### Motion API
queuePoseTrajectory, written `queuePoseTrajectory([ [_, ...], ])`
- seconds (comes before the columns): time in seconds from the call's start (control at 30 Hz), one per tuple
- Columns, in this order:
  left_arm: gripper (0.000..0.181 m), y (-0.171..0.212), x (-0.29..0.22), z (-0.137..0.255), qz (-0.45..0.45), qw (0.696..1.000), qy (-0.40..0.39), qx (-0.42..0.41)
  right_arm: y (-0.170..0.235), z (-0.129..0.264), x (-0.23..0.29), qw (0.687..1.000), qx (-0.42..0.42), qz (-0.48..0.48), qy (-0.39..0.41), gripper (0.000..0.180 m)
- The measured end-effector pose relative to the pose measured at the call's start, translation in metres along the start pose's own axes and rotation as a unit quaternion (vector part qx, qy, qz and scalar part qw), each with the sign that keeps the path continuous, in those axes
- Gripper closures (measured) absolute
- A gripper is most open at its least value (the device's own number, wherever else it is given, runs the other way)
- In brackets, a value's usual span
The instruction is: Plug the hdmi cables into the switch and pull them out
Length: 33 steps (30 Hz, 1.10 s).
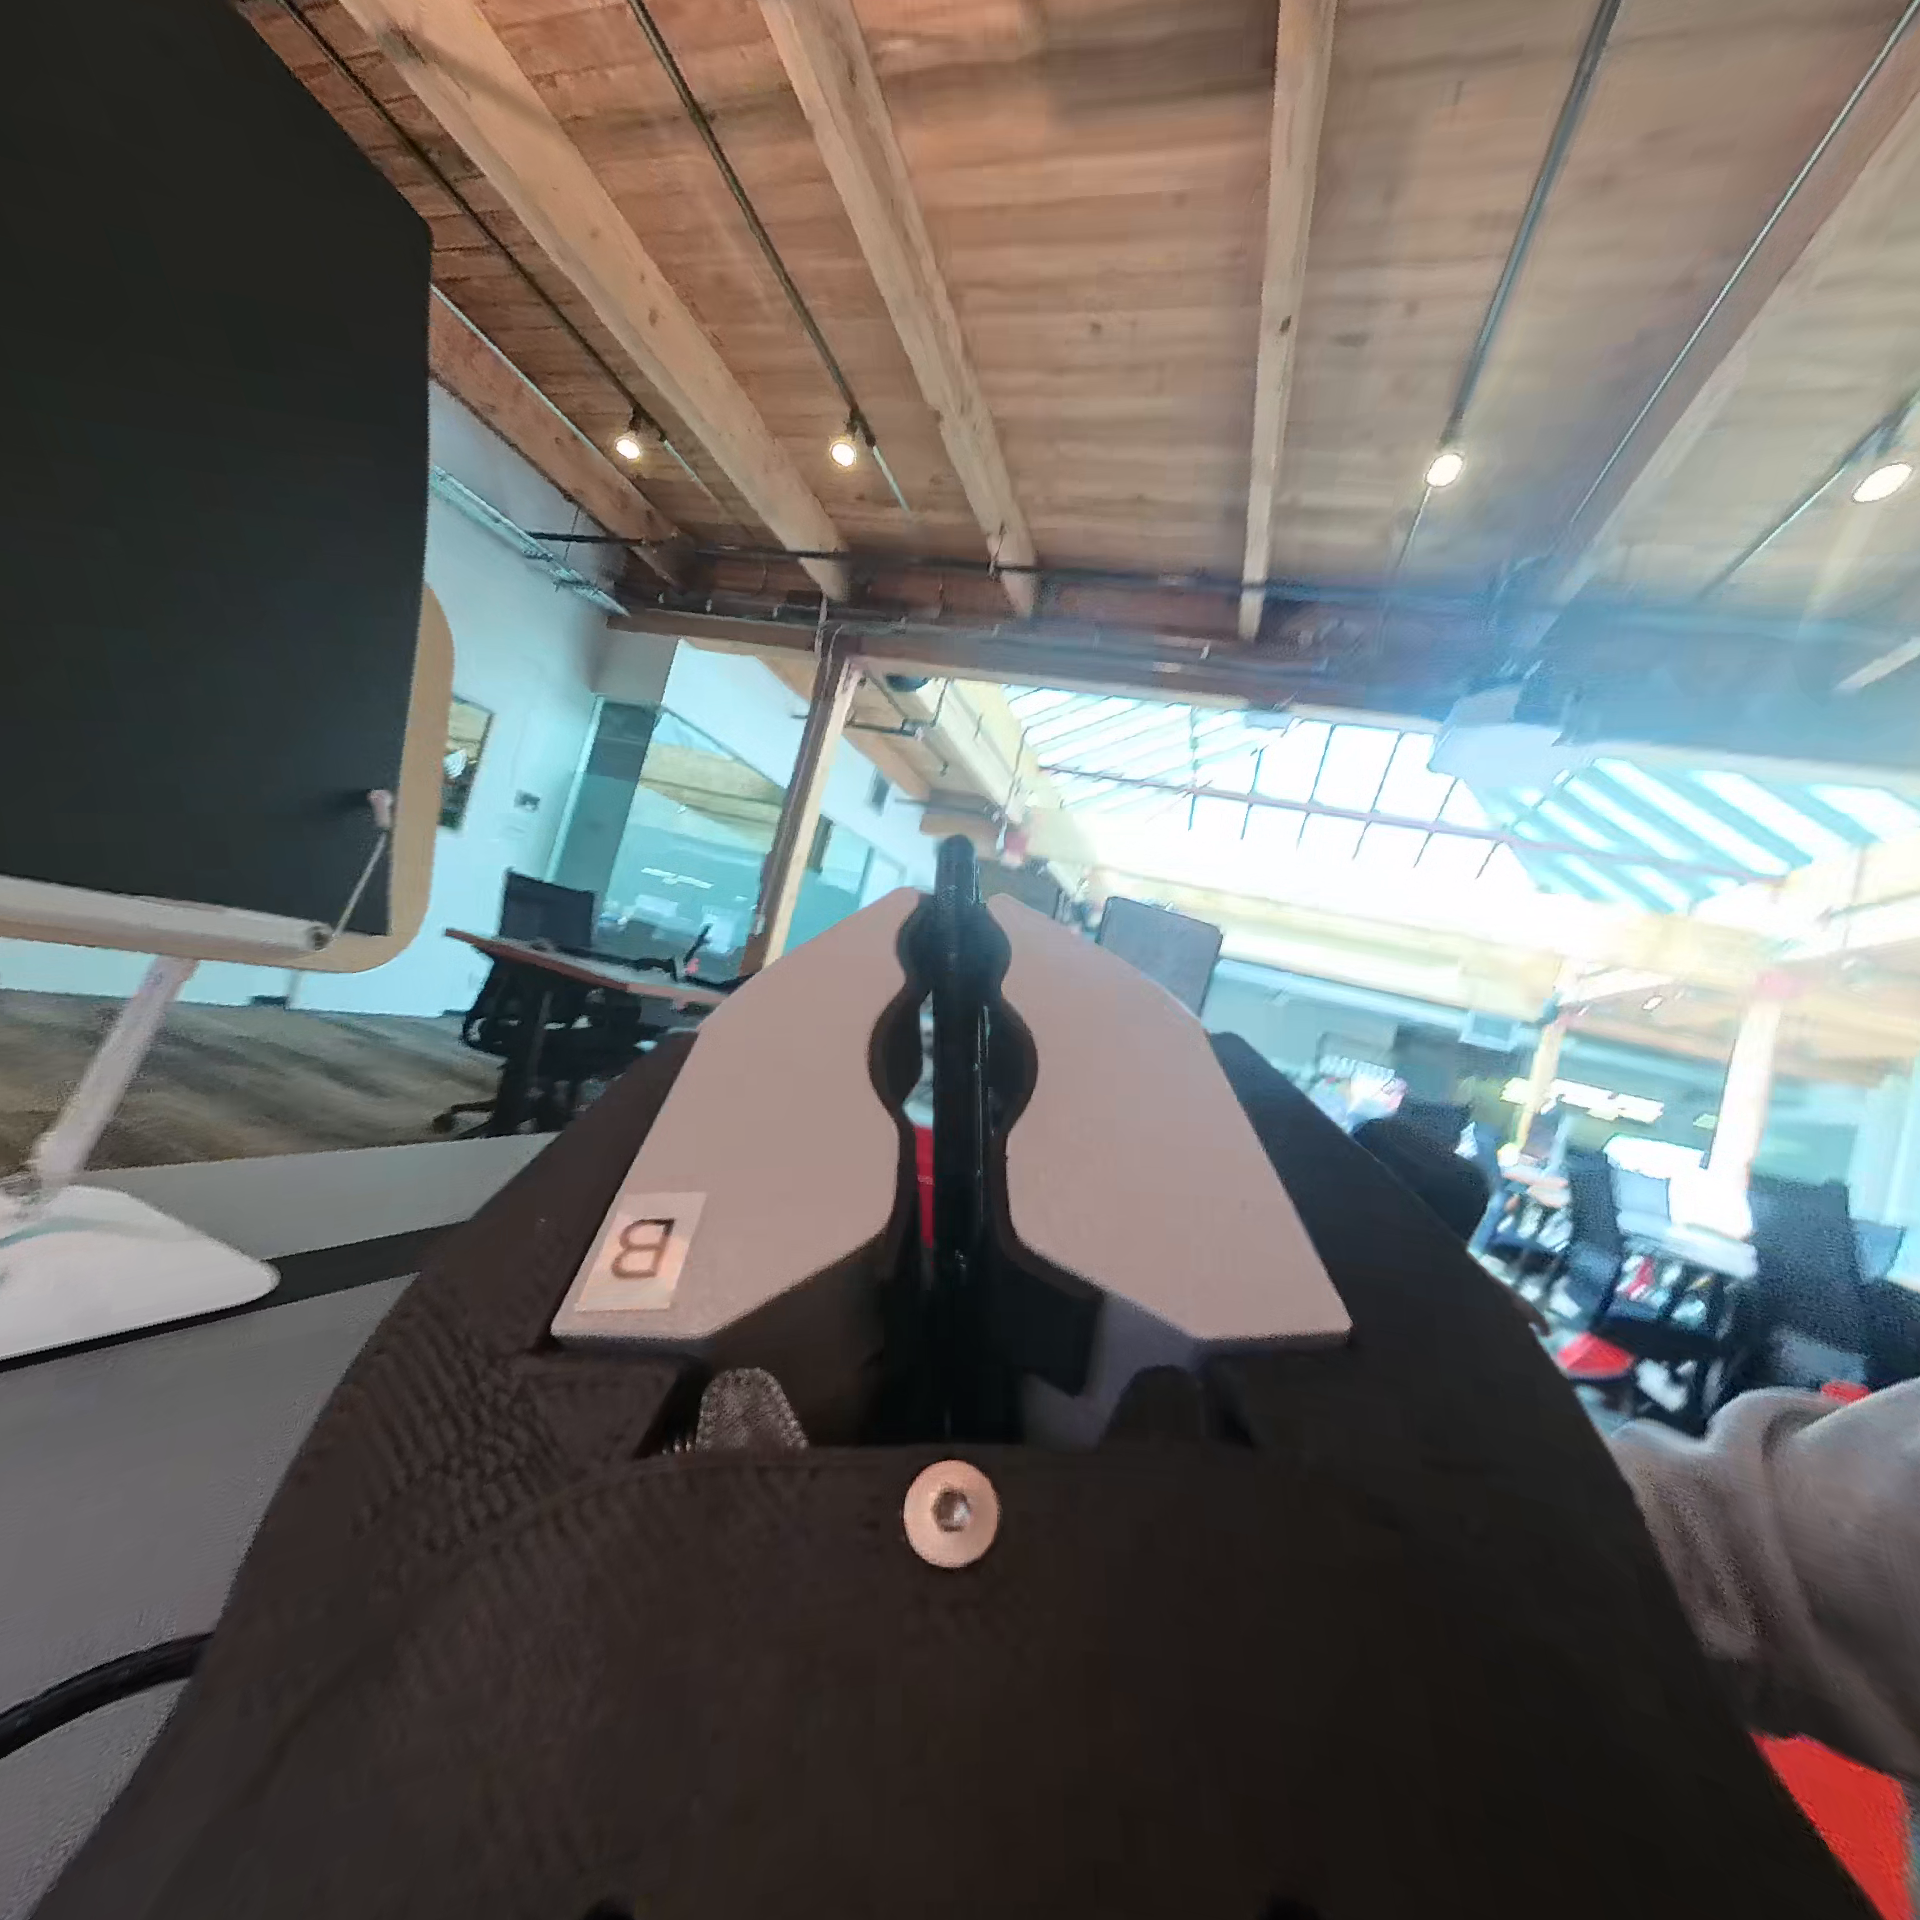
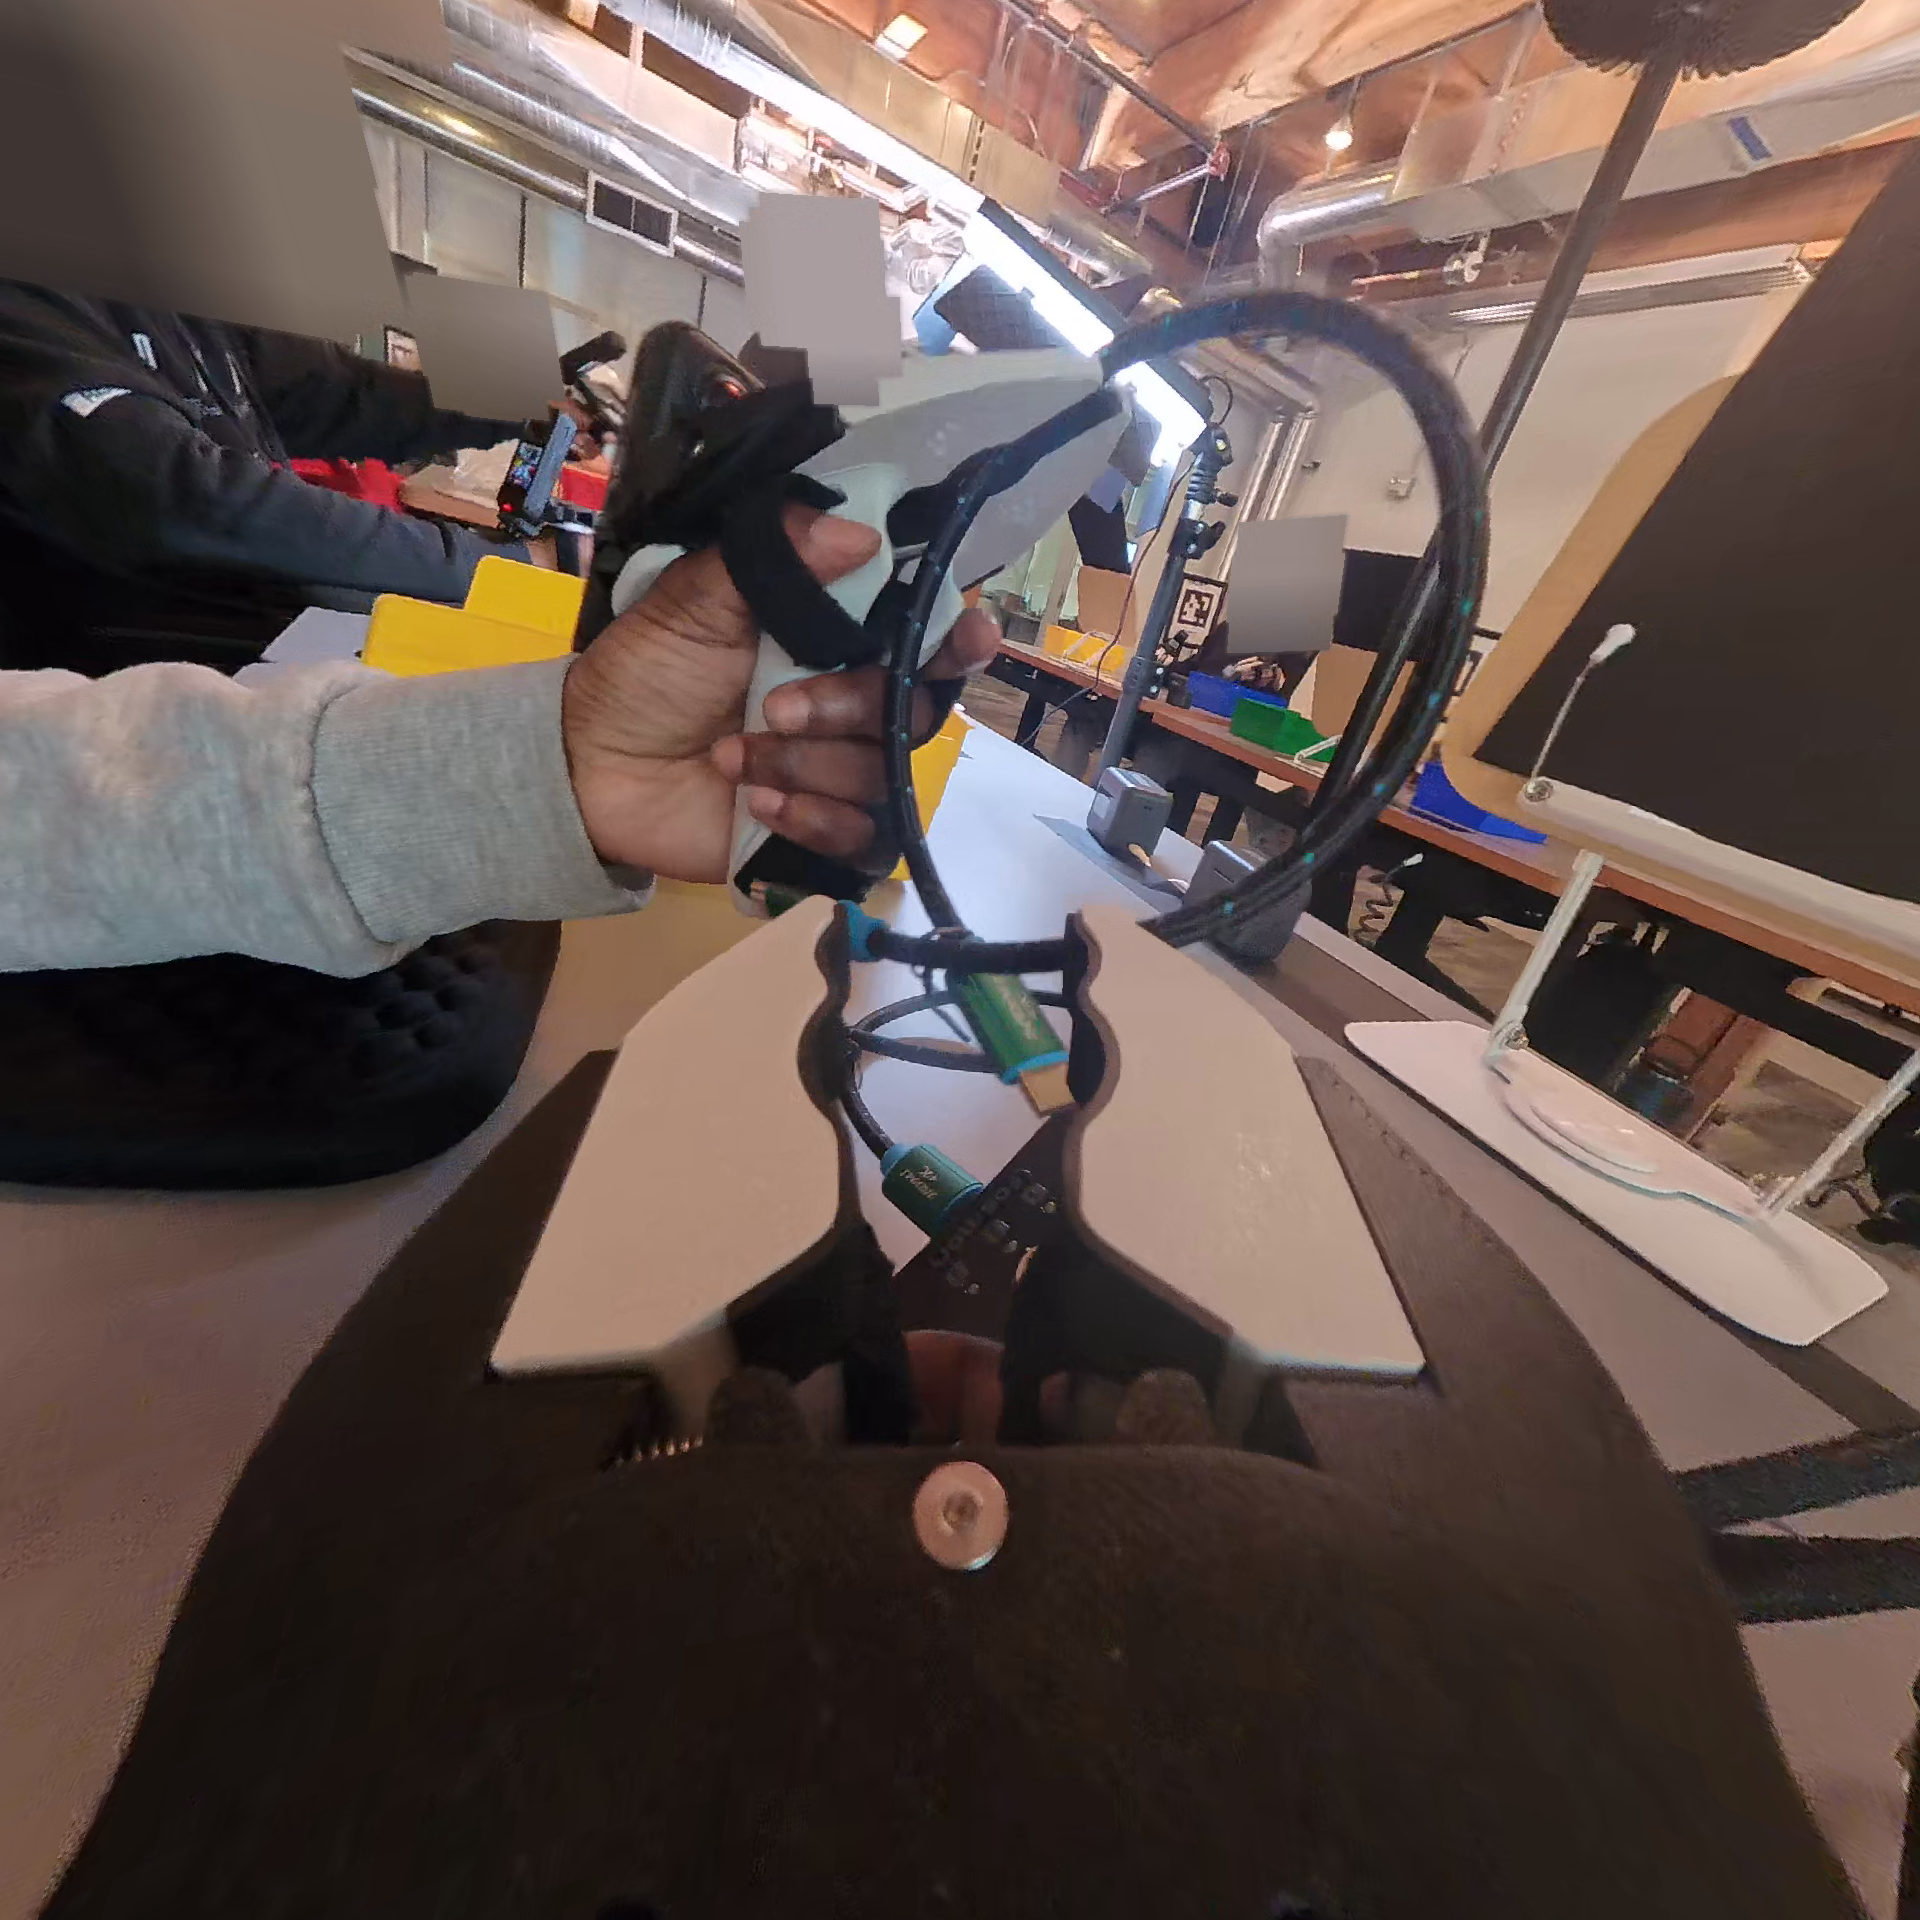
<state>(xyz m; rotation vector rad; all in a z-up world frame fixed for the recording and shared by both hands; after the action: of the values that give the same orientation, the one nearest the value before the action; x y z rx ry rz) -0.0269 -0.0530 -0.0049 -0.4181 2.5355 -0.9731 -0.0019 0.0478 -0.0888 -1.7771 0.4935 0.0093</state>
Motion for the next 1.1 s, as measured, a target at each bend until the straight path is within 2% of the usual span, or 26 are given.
queuePoseTrajectory([
  [0.03,0.175,-0.004,0.000,0.001,0.022,1.000,0.005,-0.015,0.001,0.000,0.002,1.000,0.003,0.002,-0.006,0.141],
  [0.1,0.176,-0.014,0.002,0.004,0.081,0.995,0.021,-0.055,0.005,-0.001,0.005,1.000,0.020,0.013,-0.013,0.138],
  [0.17,0.175,-0.022,0.006,0.007,0.150,0.984,0.031,-0.089,-0.002,-0.001,0.009,0.999,-0.003,0.043,-0.016,0.136],
  [0.23,0.175,-0.027,0.010,0.011,0.181,0.977,0.038,-0.109,-0.009,0.000,0.009,0.997,-0.023,0.071,-0.005,0.131],
  [0.37,0.175,-0.028,0.005,0.010,0.161,0.980,0.049,-0.105,-0.017,0.002,0.001,0.996,-0.044,0.070,0.021,0.126],
  [0.5,0.175,-0.033,0.000,0.008,0.160,0.980,0.059,-0.108,-0.013,0.003,-0.007,0.992,-0.014,0.118,0.040,0.122],
  [0.57,0.175,-0.036,0.005,0.010,0.172,0.976,0.036,-0.126,-0.010,0.005,-0.007,0.973,0.021,0.225,0.037,0.124],
  [0.63,0.175,-0.033,0.011,0.010,0.199,0.972,0.014,-0.124,-0.005,0.004,-0.007,0.936,0.069,0.342,0.044,0.129],
  [0.73,0.175,-0.019,0.014,0.008,0.241,0.964,-0.003,-0.112,0.006,-0.002,0.002,0.891,0.113,0.437,0.038,0.131],
  [0.8,0.175,-0.009,0.013,0.005,0.249,0.964,-0.012,-0.095,0.010,-0.005,0.002,0.873,0.139,0.465,0.048,0.131],
  [0.9,0.175,-0.002,0.009,0.002,0.236,0.969,-0.013,-0.072,0.009,-0.004,0.003,0.863,0.141,0.483,0.053,0.149],
  [0.97,0.175,-0.002,0.007,0.002,0.237,0.969,-0.007,-0.072,0.009,-0.003,0.002,0.859,0.147,0.487,0.053,0.154],
  [1.1,0.175,-0.003,0.011,0.004,0.223,0.971,-0.030,-0.078,0.006,-0.001,0.003,0.849,0.140,0.507,0.047,0.151],
])
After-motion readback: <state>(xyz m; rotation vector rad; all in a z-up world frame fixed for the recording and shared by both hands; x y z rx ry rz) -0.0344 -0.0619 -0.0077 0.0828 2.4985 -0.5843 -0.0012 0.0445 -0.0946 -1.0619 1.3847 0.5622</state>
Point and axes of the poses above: each gripper's, where its closed fingertips meet, z back along the fingers, y out of its underside, x = y × z across the jaws, the point moved 3 cm from there along z, back along the fingers, and after that the axes turned 8 degrees about -x, right-handed, at the moved point
